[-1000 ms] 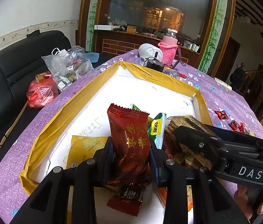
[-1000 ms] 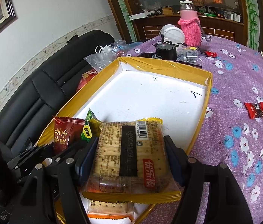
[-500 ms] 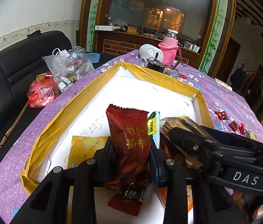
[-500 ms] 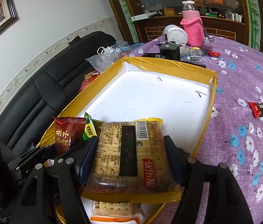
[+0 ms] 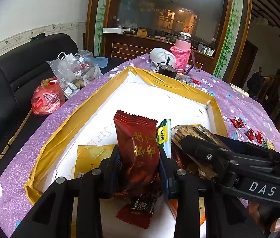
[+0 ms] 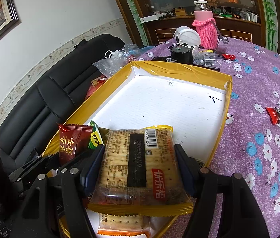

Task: Organize snacks
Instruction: 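Lower both snacks into the box and open both tools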

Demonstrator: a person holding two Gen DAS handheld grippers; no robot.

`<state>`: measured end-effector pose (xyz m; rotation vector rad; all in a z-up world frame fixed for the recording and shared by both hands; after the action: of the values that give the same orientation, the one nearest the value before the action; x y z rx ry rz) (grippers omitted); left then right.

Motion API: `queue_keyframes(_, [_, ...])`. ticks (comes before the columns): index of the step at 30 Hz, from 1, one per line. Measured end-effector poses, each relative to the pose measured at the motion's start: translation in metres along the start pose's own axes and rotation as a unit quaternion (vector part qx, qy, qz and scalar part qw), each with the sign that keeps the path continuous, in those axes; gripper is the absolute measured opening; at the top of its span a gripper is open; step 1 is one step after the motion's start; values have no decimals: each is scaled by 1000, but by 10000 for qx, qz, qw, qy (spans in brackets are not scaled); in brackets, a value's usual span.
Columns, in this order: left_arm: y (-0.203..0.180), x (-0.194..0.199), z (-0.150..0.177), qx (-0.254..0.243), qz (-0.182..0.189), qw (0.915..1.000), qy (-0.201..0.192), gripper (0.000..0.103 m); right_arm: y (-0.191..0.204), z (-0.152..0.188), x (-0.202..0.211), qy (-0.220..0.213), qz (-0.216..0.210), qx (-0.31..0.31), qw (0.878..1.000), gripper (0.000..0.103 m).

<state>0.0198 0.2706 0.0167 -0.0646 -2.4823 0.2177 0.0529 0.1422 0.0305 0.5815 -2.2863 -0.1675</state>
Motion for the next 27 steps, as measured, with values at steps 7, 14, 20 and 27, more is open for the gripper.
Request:
queue_keyframes(7, [2, 4, -2, 10, -53, 10000, 32, 51, 0, -1, 4, 30, -159, -93, 9998, 69])
queue_keyframes(14, [4, 18, -8, 30, -117, 9998, -134, 63, 4, -3, 19, -109, -327, -143, 9993, 69])
queue_keyframes(20, [2, 28, -12, 20, -143, 9996, -230, 66, 7, -4, 37, -271, -351, -146, 9989, 69])
queue_keyframes(27, [-7, 39, -17, -49, -153, 9992, -354, 68, -6, -5, 61, -395, -295, -296, 9983, 69])
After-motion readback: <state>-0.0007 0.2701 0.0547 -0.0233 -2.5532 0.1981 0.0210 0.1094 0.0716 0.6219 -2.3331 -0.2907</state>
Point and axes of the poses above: each gripper's, at about its wrist camera, not at the fingertips, and x roughly against the way its jaws point, y to its left, z to its underside, the point moved 3 cm from there along -x, roughly the way its jaws point, and after that the axes turned 4 degrees about -y, right-handed, at the moved point
